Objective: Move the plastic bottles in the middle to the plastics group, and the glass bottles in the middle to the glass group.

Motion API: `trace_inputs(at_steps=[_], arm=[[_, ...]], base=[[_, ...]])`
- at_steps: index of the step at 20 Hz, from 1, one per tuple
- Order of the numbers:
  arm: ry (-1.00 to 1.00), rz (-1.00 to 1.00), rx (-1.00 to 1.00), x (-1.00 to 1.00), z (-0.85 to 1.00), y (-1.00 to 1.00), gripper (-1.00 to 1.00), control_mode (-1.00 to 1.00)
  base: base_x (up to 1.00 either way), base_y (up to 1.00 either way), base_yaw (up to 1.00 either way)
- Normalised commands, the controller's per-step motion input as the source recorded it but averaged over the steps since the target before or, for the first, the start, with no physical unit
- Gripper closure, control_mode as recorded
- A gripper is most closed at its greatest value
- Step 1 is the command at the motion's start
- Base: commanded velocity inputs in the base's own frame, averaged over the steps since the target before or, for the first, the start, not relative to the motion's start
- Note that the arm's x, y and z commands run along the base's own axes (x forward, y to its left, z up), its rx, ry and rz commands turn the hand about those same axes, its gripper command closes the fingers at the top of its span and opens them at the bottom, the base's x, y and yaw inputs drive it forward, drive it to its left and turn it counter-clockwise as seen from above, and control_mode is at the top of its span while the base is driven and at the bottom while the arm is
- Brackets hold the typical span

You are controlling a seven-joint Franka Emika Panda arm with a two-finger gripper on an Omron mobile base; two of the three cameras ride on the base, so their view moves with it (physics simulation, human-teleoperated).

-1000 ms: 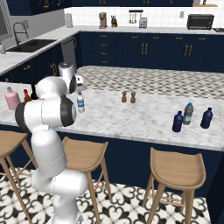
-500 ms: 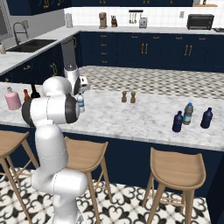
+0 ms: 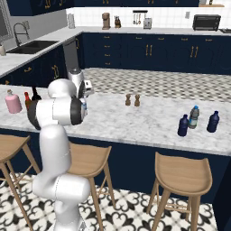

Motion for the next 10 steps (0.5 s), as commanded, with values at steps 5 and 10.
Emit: trace_inputs(at_steps=[5,10], arm=[[0.02,0.0,0.0,0.27,-0.38,0.03,-1.0,-1.0],[0.0,0.0,0.0,0.26,-0.02,0.0,-1.0,-1.0]], base=[[0.0,0.0,0.0],[0.0,0.0,0.0]])
